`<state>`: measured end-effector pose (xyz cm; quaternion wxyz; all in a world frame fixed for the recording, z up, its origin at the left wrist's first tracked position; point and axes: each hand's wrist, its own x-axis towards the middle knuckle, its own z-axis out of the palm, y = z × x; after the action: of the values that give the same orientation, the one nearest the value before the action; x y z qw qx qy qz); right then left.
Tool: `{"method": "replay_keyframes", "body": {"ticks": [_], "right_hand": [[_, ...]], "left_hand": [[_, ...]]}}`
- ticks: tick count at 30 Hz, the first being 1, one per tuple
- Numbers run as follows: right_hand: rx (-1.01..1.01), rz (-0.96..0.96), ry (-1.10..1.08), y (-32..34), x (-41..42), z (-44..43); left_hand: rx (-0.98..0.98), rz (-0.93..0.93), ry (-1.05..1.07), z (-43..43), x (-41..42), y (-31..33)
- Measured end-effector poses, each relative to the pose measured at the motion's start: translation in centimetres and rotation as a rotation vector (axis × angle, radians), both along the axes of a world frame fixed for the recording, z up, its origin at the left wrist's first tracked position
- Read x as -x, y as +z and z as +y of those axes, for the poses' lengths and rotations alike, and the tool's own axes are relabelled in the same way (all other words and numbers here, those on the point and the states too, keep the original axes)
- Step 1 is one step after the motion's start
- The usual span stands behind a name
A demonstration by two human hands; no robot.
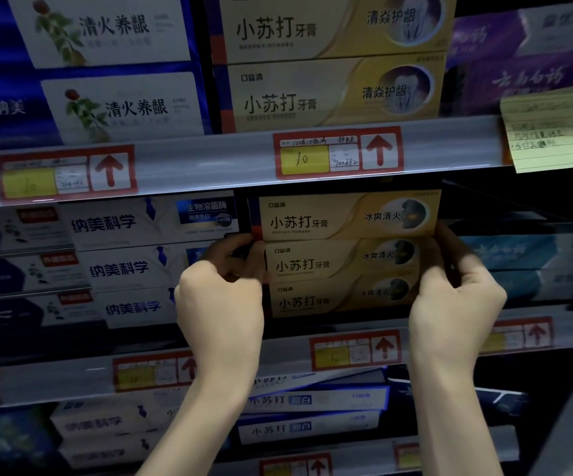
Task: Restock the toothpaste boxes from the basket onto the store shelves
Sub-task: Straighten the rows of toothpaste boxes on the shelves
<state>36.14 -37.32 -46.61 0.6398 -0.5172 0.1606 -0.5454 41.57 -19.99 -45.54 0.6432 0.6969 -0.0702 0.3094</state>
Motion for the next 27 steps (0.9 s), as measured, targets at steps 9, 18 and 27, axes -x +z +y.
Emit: {"method": "replay_keyframes", "body": {"ticks": [9, 18, 27], "right_hand": [[-0.075, -0.066, -0.037, 0.03, -0.26, 0.3], [-0.134, -0.093, -0.023, 0.49, -0.27, 0.05], [-0.146, -0.115, -0.037, 0.44, -0.86, 0.21]], "left_hand": [[0.041, 0.017, -0.036, 0.46, -0.2, -0.08], [0.055, 0.004, -0.079, 0.72, -0.08, 0.47], [0.049, 0.005, -0.11, 0.97, 0.12, 0.69]]}}
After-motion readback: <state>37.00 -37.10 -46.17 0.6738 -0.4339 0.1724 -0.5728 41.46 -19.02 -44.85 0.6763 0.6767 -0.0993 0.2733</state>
